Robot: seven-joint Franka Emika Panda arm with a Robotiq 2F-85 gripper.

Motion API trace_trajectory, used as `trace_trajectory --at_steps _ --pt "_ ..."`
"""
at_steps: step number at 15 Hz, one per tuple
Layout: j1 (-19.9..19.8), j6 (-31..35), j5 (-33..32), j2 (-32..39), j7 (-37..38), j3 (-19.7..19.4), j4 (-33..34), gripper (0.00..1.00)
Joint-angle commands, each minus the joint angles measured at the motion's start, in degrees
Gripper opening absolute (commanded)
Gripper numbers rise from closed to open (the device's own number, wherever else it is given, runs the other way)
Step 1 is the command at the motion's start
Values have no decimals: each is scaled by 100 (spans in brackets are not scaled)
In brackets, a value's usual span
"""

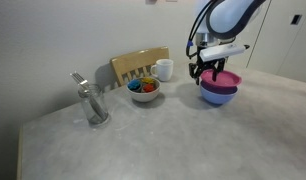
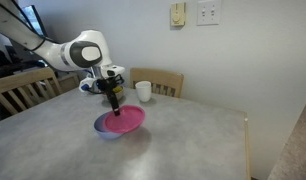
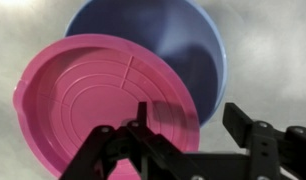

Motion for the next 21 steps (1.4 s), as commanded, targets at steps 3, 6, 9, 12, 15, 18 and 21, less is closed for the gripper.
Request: trace_trajectory --at_steps 3,6,9,12,15,18,21 --pt "-38 205 157 -40 -263 4 -119 33" --pt "-29 206 148 -61 -265 -6 -120 12" --pt "-19 207 141 -84 -247 -14 -116 0" --pt "-19 206 140 -99 -246 -15 -112 3" --pt "-23 130 162 -108 -249 -7 -105 3" --pt "-32 -84 273 -216 -258 41 -146 3" --pt "-25 -222 404 -314 -253 67 -182 3"
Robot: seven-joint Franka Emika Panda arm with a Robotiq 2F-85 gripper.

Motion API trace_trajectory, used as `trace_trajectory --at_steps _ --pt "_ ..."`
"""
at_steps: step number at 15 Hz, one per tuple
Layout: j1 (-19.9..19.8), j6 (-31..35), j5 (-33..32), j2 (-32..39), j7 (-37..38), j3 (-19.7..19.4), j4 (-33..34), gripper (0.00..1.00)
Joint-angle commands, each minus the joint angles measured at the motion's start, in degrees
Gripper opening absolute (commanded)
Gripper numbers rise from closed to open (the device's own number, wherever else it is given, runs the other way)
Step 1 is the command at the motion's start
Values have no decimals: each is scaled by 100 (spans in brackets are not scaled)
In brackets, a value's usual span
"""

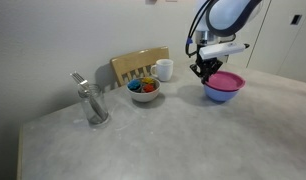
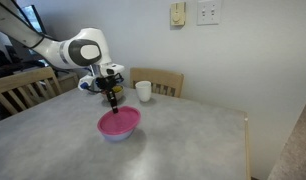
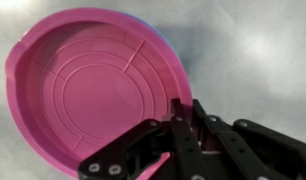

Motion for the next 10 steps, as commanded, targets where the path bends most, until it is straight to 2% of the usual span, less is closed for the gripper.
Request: trace_trajectory --at_steps 1,10 --pt "-38 -266 302 -270 -200 68 -181 3" --pt "-46 -620 434 -311 -138 43 -180 3"
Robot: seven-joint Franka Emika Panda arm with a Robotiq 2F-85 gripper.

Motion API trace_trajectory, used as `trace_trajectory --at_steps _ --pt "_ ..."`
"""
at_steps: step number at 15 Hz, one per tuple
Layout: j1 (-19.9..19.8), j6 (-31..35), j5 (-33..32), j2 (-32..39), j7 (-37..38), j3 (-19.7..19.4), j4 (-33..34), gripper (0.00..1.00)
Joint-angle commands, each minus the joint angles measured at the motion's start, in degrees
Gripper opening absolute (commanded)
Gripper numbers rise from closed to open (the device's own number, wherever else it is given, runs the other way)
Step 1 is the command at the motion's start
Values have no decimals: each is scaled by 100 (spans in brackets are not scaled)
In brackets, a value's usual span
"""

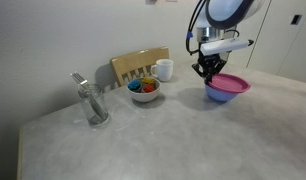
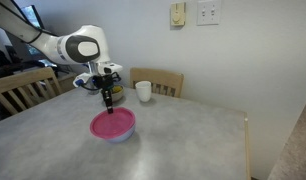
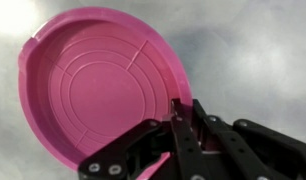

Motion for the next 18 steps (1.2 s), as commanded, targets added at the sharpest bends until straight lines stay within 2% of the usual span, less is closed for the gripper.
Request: trace_trajectory --at_steps 1,2,3,5,11,13,18 --pt "-39 -112 102 -144 -114 6 -140 4" --pt "-19 -117 67 -127 -105 -2 -109 37" --pt "-16 -113 59 -120 -114 0 -90 37" --pt "2 -123 20 -102 -104 -15 -36 50" --pt "62 -171 -48 -483 -43 -42 -181 93" --pt "18 -284 75 -806 -181 57 -331 100" --pt "-26 -616 165 -1515 -314 243 -618 100"
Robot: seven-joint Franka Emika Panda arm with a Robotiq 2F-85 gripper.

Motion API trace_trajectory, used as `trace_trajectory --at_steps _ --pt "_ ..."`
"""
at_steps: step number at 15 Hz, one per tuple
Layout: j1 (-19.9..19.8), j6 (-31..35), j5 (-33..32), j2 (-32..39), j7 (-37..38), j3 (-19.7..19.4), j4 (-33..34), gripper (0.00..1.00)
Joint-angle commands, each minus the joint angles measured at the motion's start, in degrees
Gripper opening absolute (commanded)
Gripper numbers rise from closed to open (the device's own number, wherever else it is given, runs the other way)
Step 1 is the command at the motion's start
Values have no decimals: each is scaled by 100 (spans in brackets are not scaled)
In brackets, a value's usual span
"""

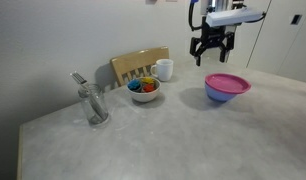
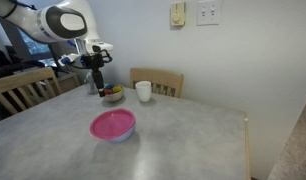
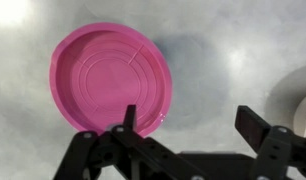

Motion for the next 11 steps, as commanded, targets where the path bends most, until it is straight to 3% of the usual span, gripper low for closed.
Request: trace_trajectory --at_steps 1,6,7,11 --pt "-88 -159 181 -618 -310 147 -451 100" --pt "-191 -332 535 -922 -749 268 -605 100" --pt "-84 -236 242 -726 -393 204 -405 100" --pt "-112 -266 381 -787 -562 216 -463 100"
